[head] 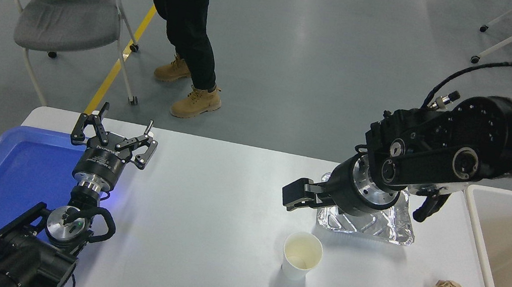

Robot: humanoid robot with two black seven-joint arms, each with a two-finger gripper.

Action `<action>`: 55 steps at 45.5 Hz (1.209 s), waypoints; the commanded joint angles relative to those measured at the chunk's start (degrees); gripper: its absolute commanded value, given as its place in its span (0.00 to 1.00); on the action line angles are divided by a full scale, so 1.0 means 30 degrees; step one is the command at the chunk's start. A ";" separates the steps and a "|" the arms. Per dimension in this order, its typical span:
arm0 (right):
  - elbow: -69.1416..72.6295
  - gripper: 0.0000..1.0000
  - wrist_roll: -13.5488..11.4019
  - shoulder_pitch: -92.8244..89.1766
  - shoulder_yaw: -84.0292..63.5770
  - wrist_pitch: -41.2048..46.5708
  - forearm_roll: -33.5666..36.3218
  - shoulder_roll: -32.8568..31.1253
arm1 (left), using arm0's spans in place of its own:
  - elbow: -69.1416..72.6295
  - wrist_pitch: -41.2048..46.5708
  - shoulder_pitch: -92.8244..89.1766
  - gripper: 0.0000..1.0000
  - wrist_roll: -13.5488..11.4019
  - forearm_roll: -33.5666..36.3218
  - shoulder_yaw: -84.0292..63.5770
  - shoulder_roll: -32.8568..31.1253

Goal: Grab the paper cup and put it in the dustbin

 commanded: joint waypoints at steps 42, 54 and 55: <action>-0.2065 1.00 -0.0902 -0.5206 -0.0373 -0.3450 0.0934 0.0444 | -0.0030 -0.0001 0.0000 0.99 0.0001 0.0002 0.0007 -0.0029; -0.2564 1.00 -0.0902 -0.6495 -0.0343 -0.4124 0.0816 0.0444 | -0.0030 -0.0001 0.0000 0.99 0.0001 0.0002 0.0007 -0.0029; -0.2564 1.00 -0.0902 -0.6554 -0.0343 -0.4153 0.0816 0.0444 | -0.0030 -0.0001 0.0000 0.99 0.0001 0.0002 0.0007 -0.0029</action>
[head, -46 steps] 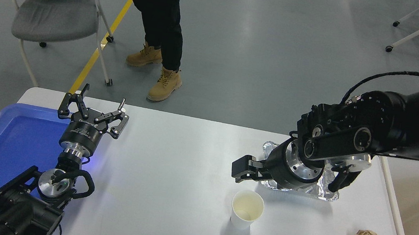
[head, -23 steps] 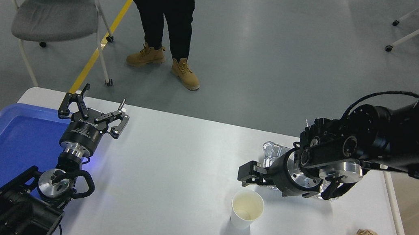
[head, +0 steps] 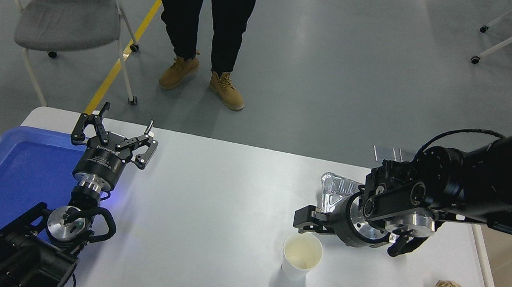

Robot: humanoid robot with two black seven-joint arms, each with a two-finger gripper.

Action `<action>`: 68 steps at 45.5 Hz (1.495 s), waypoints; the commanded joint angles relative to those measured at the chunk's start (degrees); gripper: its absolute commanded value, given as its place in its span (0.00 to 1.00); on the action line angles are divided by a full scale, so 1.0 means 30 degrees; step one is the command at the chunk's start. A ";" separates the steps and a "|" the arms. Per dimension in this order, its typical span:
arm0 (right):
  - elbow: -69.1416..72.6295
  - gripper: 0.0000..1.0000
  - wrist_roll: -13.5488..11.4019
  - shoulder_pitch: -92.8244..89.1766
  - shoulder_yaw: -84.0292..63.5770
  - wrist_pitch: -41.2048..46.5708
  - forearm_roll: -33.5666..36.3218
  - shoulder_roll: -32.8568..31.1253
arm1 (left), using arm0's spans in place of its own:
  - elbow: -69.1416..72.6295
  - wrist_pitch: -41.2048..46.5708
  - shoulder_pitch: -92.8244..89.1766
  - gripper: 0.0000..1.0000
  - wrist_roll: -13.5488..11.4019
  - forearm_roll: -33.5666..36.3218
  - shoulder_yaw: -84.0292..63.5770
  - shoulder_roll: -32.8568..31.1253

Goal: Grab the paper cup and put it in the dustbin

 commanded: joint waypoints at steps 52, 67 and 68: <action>-0.1764 0.98 0.0027 -0.4196 0.0391 -0.1968 -0.0801 0.0002 | 0.0000 0.0001 0.0000 0.99 0.0000 -0.0002 0.0000 -0.0002; -0.2145 0.86 0.0027 -0.4547 0.0508 -0.1968 -0.0831 0.0002 | 0.0000 0.0001 0.0000 0.99 0.0000 -0.0002 0.0000 -0.0002; -0.2174 0.82 0.0027 -0.4577 0.0508 -0.1968 -0.0831 0.0002 | 0.0000 0.0001 0.0000 0.99 0.0000 -0.0002 0.0000 -0.0002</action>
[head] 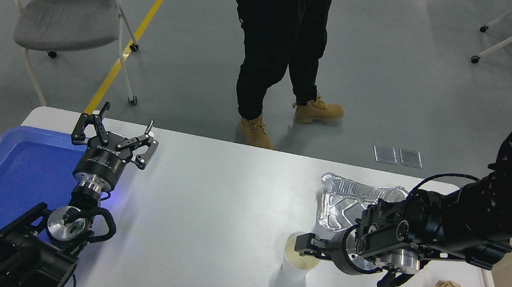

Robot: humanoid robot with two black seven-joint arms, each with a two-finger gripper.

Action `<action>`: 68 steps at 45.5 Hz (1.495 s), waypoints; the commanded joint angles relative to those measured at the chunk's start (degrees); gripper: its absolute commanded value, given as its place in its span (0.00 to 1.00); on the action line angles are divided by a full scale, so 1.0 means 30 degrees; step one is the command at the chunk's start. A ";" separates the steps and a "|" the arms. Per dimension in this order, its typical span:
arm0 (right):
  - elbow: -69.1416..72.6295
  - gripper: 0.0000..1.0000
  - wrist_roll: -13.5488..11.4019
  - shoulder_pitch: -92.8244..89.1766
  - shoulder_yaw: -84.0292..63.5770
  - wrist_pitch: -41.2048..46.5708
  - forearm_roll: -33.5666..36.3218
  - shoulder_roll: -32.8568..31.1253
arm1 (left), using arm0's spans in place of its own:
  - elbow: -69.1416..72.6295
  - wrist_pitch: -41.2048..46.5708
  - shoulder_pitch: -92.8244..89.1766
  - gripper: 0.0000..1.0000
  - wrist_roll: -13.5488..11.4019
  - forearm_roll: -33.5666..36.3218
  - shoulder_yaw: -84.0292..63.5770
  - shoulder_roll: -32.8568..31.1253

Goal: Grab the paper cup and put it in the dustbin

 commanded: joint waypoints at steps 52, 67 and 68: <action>0.3931 0.00 0.0030 0.5592 -0.0268 0.1046 -0.1423 0.0000 | 0.0000 0.0001 0.0000 0.99 0.0000 0.0032 0.0000 -0.0005; 0.5132 0.00 0.0147 1.3003 -0.1175 0.7518 -0.2330 -0.2372 | 0.0000 0.0001 0.0000 0.99 0.0000 0.0003 0.0000 0.0024; 0.5133 0.00 0.0147 1.3501 -0.1322 0.8046 -0.2477 -0.2489 | 0.0000 0.0001 0.0000 0.99 0.0000 0.0003 0.0000 0.0024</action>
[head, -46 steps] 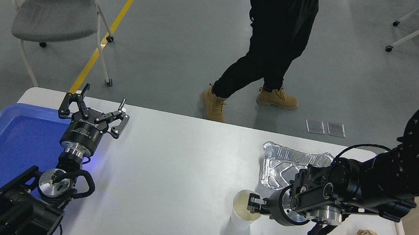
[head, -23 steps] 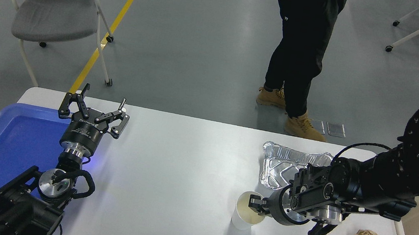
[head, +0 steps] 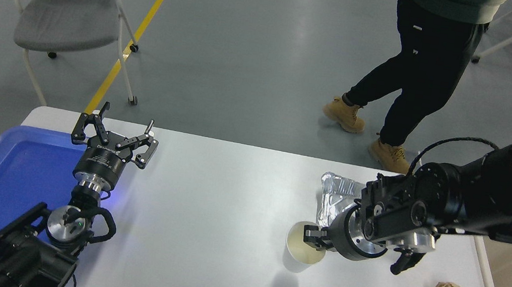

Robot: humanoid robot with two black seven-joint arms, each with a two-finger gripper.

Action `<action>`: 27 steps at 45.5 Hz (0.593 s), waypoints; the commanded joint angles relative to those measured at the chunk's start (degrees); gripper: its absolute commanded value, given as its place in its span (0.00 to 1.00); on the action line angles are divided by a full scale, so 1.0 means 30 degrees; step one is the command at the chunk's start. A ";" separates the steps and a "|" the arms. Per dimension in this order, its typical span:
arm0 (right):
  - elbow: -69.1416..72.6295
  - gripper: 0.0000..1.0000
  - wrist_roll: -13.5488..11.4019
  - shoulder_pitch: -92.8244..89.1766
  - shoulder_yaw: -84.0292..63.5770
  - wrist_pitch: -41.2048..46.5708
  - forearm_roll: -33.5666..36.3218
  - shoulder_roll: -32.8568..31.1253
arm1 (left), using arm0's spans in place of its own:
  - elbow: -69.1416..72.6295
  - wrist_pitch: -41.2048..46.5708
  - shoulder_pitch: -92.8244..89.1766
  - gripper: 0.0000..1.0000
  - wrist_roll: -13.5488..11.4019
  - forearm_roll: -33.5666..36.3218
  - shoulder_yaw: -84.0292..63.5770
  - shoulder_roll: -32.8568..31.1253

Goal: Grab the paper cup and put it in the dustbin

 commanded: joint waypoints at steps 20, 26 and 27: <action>0.0906 0.00 0.0099 0.9697 -0.2609 0.9162 -0.4691 -0.5328 | 0.0000 0.0000 0.0000 0.99 -0.0001 -0.0006 0.0000 0.0021; 0.0731 0.00 0.0099 0.9931 -0.3399 0.9162 -0.6153 -0.7201 | 0.0029 0.0000 0.0000 0.99 -0.0001 -0.0006 0.0000 0.0021; 0.0672 0.00 0.0099 0.9932 -0.3545 0.9191 -0.6650 -0.7611 | 0.0029 0.0000 0.0000 0.99 -0.0001 -0.0006 0.0000 0.0021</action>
